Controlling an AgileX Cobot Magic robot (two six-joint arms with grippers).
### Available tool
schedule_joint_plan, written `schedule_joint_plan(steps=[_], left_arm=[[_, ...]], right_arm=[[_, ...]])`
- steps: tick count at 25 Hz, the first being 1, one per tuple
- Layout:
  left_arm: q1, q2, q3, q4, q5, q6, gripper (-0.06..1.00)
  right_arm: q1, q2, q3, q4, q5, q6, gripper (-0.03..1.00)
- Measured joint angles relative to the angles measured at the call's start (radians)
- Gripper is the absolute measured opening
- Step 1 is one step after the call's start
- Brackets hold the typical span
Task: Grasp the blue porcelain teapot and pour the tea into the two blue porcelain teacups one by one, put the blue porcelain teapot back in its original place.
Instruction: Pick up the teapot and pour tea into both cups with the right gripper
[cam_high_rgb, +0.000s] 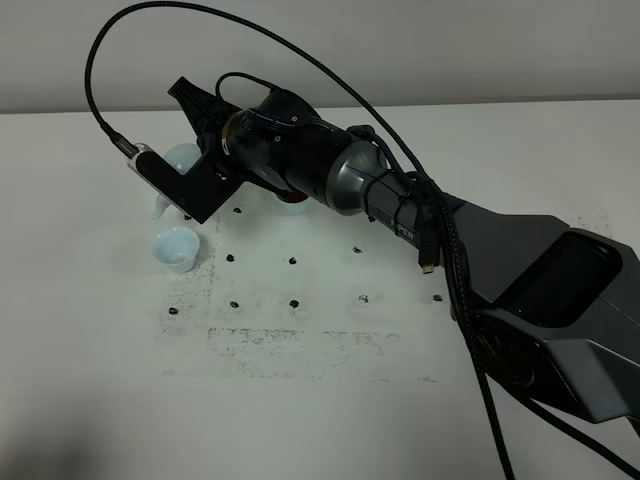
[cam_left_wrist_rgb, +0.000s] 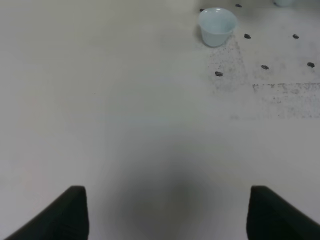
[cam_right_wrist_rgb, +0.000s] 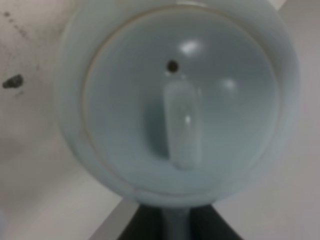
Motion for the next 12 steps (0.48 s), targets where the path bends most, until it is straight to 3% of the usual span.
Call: schedule_joint_plan(steps=[12], left_arm=[[0.000,0.000,0.000,0.000,0.000,-0.001,0.66]], right_arm=[[0.000,0.014,0.001,-0.003,-0.003,-0.045,0.09]])
